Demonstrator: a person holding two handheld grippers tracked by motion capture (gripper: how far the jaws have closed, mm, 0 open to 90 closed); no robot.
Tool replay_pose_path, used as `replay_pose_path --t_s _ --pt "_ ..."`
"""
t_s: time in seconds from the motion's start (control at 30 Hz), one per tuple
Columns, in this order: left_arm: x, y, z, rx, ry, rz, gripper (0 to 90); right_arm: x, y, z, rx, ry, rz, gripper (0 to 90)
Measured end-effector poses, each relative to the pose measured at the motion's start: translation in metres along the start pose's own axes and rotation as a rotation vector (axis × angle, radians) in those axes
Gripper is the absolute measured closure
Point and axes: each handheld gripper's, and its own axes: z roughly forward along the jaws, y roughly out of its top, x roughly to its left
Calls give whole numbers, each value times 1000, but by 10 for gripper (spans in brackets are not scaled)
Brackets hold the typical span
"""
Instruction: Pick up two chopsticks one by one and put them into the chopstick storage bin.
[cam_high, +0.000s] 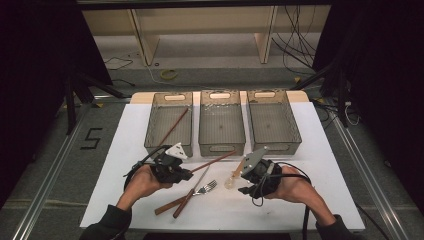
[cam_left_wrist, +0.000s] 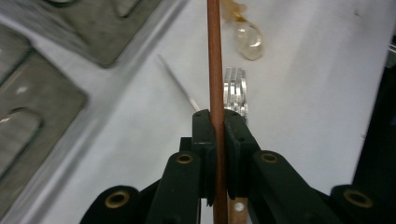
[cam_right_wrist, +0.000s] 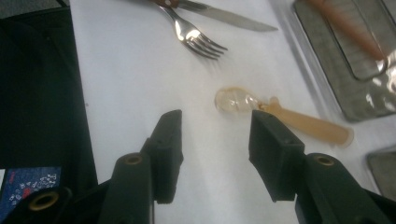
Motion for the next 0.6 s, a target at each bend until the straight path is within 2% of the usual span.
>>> replay_pose_path --t_s 0.03,0.17,0.3,0.6 --pt "4 0 -2 -1 6 -1 843 -1 -2 0 4 0 9 541" --pt "17 1 -10 -40 50 -44 844 -3 -13 3 -19 -7 58 499" --pt "33 4 -17 -73 71 -93 844 -5 -23 5 -23 -9 103 450" --pt "67 16 -26 -105 153 -181 843 -4 -36 10 -14 -1 133 419"
